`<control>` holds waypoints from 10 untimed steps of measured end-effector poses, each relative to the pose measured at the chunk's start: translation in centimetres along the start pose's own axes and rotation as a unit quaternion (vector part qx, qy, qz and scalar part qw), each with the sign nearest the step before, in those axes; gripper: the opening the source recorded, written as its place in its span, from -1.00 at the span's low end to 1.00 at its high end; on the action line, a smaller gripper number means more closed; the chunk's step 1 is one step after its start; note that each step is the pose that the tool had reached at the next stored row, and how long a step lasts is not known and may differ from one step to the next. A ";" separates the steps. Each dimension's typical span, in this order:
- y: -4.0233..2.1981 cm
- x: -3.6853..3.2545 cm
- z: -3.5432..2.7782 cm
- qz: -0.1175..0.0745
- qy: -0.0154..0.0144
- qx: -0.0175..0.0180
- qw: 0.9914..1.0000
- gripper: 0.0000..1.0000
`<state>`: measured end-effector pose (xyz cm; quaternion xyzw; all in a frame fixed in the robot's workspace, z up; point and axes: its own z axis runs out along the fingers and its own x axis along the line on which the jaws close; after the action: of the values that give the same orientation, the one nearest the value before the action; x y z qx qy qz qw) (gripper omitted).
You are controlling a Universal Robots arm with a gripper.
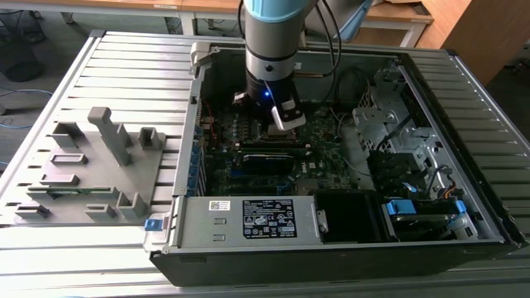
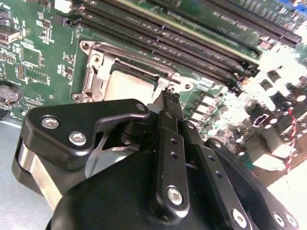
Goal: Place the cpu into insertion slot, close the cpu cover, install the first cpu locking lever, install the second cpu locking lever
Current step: 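Install the second cpu locking lever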
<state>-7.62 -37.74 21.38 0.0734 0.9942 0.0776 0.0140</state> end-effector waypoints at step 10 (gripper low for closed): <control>2.00 -0.75 0.49 -0.001 -0.004 0.028 1.000 -0.79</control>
<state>-6.57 -35.82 21.22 0.0730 0.9960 0.0499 0.0156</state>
